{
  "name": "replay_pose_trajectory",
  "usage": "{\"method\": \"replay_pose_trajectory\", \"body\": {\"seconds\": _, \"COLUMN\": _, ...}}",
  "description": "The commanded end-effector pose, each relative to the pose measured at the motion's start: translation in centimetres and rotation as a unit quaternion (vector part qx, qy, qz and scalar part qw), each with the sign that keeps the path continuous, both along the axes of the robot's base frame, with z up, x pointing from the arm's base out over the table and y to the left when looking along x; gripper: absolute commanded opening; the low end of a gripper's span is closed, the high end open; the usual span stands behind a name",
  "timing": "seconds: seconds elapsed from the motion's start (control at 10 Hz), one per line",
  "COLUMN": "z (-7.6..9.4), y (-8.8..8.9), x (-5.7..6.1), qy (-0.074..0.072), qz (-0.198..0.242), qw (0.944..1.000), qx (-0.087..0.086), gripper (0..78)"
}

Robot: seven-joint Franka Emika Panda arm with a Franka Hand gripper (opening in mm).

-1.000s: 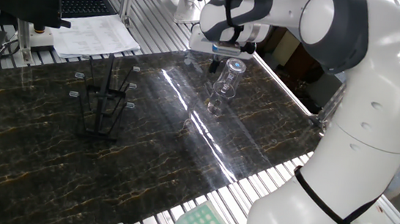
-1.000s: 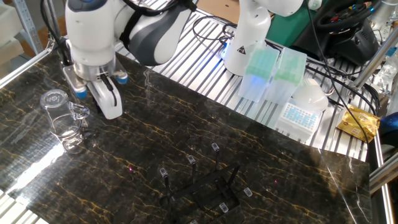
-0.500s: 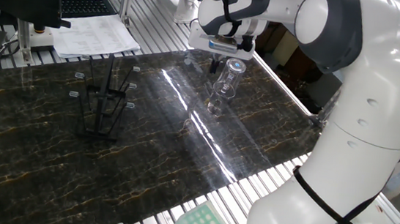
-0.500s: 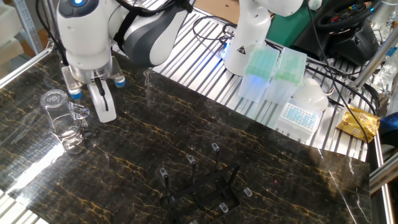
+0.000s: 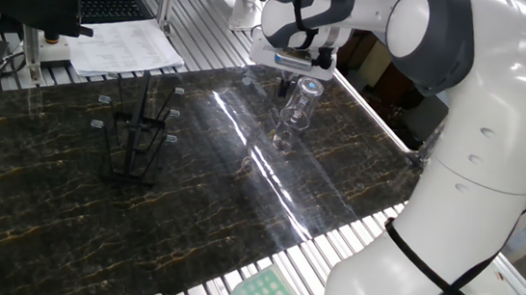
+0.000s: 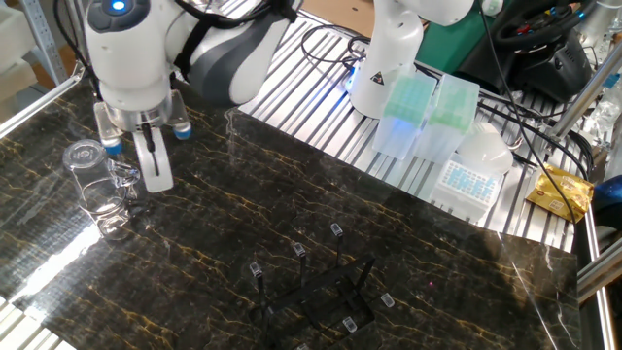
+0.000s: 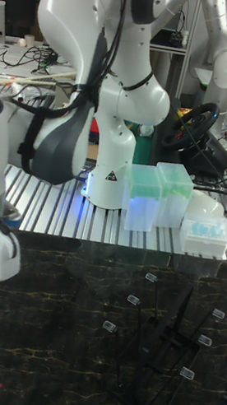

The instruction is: Put the cup on the cup rack

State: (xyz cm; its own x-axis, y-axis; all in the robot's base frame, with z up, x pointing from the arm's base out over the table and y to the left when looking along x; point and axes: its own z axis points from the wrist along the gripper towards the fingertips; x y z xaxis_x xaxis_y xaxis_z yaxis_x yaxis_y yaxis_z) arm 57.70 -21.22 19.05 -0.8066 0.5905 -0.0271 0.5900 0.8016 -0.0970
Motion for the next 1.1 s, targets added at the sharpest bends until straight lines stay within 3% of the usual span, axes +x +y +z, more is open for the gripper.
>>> {"method": "replay_pose_trajectory", "body": {"seconds": 0.1, "z": -1.0, "y": -2.7, "x": 0.2, "qy": -0.001, "qz": -0.025, "qw": 0.9997, "qx": -0.001, "gripper": 0.0}}
{"method": "replay_pose_trajectory", "body": {"seconds": 0.2, "z": -1.3, "y": -3.7, "x": 0.1, "qy": -0.002, "qz": -0.035, "qw": 0.9994, "qx": 0.0, "gripper": 0.0}}
{"method": "replay_pose_trajectory", "body": {"seconds": 0.8, "z": -1.7, "y": -3.9, "x": 0.1, "qy": -0.015, "qz": -0.068, "qw": 0.9973, "qx": -0.024, "gripper": 0.0}}
{"method": "replay_pose_trajectory", "body": {"seconds": 0.9, "z": -2.2, "y": -4.0, "x": 0.2, "qy": -0.021, "qz": -0.067, "qw": 0.9967, "qx": -0.04, "gripper": 0.0}}
{"method": "replay_pose_trajectory", "body": {"seconds": 1.1, "z": -2.2, "y": -4.0, "x": 0.3, "qy": -0.02, "qz": -0.063, "qw": 0.9972, "qx": -0.036, "gripper": 0.0}}
